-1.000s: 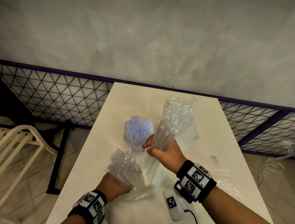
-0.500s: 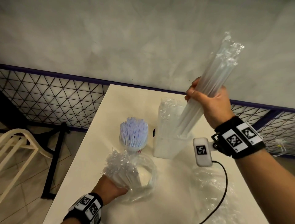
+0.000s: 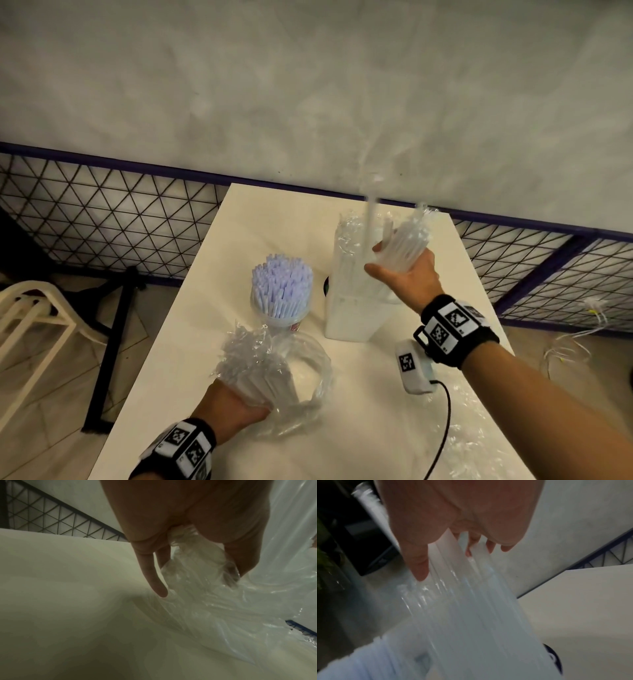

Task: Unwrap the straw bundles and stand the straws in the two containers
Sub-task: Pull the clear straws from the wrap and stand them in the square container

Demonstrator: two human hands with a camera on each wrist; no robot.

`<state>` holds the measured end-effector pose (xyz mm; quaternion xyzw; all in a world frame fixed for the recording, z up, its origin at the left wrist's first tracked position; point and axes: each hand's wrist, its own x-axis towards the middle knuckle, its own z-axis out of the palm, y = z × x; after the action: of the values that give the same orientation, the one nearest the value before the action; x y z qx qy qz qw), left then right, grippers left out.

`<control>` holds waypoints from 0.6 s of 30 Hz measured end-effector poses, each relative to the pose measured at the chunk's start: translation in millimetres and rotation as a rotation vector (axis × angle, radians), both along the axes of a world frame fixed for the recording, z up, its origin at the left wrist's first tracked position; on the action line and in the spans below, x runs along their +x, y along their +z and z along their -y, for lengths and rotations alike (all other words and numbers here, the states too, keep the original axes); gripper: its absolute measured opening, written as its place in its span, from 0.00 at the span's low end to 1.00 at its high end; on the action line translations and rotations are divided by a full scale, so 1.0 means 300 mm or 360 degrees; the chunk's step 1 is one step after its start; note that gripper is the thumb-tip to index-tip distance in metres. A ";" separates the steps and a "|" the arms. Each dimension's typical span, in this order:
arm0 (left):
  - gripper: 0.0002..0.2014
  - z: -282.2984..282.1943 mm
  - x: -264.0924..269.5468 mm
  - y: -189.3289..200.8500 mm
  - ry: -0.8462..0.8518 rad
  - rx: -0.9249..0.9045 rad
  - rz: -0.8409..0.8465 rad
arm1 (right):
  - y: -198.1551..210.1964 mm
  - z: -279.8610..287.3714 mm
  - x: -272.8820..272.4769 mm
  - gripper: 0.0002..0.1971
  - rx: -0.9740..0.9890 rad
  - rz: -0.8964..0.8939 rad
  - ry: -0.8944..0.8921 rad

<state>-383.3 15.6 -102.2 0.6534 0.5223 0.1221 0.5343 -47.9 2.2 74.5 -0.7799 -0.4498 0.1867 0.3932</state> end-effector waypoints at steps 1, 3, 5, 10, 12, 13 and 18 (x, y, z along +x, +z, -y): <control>0.26 -0.001 0.000 -0.004 -0.0005 -0.0001 -0.0007 | -0.005 0.008 -0.002 0.25 -0.0079 0.0063 0.0013; 0.27 -0.002 0.002 -0.004 -0.0010 -0.0009 -0.0013 | -0.007 0.016 0.007 0.35 -0.0168 0.0113 0.0035; 0.27 -0.004 0.002 -0.006 -0.0001 -0.0013 -0.0012 | 0.013 0.016 0.016 0.53 -0.0140 0.0050 0.0106; 0.28 -0.005 0.009 0.001 0.0020 -0.0019 -0.0010 | 0.141 0.021 0.036 0.62 0.0380 -0.0155 0.0235; 0.28 -0.003 0.012 0.005 0.0029 -0.0013 0.0007 | 0.198 0.023 0.027 0.64 0.0553 -0.0031 0.0280; 0.29 -0.003 0.012 0.006 0.0037 -0.0012 0.0015 | 0.213 0.019 0.023 0.64 0.0612 0.0069 0.0323; 0.27 -0.004 0.013 0.011 0.0049 -0.0005 0.0030 | 0.196 -0.032 -0.021 0.61 0.0618 0.0572 0.0645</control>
<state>-379.4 17.0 -99.0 0.6433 0.5274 0.1355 0.5382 -54.2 11.8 133.4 -0.6055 -0.6852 0.0314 0.4036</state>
